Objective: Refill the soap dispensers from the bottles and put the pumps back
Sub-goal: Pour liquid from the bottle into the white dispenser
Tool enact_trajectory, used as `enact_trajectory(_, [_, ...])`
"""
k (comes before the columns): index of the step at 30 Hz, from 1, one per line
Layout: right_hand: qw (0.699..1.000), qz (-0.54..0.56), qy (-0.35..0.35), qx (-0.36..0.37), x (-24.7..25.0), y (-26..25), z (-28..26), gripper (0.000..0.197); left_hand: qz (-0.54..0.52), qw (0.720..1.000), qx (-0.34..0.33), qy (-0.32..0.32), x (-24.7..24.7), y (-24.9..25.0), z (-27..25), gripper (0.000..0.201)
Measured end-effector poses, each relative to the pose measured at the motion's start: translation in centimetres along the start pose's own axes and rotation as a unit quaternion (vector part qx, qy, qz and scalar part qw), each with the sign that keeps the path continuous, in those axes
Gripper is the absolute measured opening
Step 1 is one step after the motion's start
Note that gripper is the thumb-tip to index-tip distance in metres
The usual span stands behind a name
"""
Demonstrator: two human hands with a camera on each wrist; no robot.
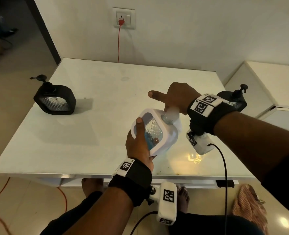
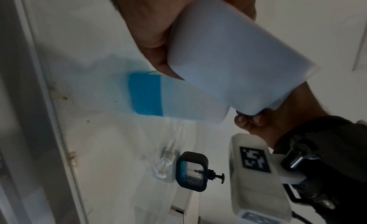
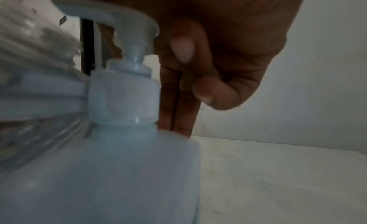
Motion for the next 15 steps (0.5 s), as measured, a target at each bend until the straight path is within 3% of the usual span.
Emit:
enact_trajectory(3, [1.000,-0.005,-0.021,-0.005,0.5,-0.3,-0.1,0.086,0.000,1.000,0.000,0.000,-0.2,-0.2,0.2,0.052])
enact_trajectory(8, [1.000,-0.006,0.020,-0.003,-0.3,0.6,0.5,0.081,-0.012,1.000,-0.009,-0.001,-0.2,0.0,0.3,0.049])
enact_trajectory(15, [1.000,-0.007,0.011,-0.008,-0.2,0.0,-0.1,0.087,-0.008,1.000,-0.013,0.011,-0.1,0.0,-0.1,0.058])
Point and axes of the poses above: each hand's wrist, its own z-axis towards the middle knuckle, its own x-axis out of the back of the hand, y = z × x, the point moved 1 cm from there along z, towards the middle knuckle, and after that the axes turned 5 degrees about -x, right-handed, at the moved point
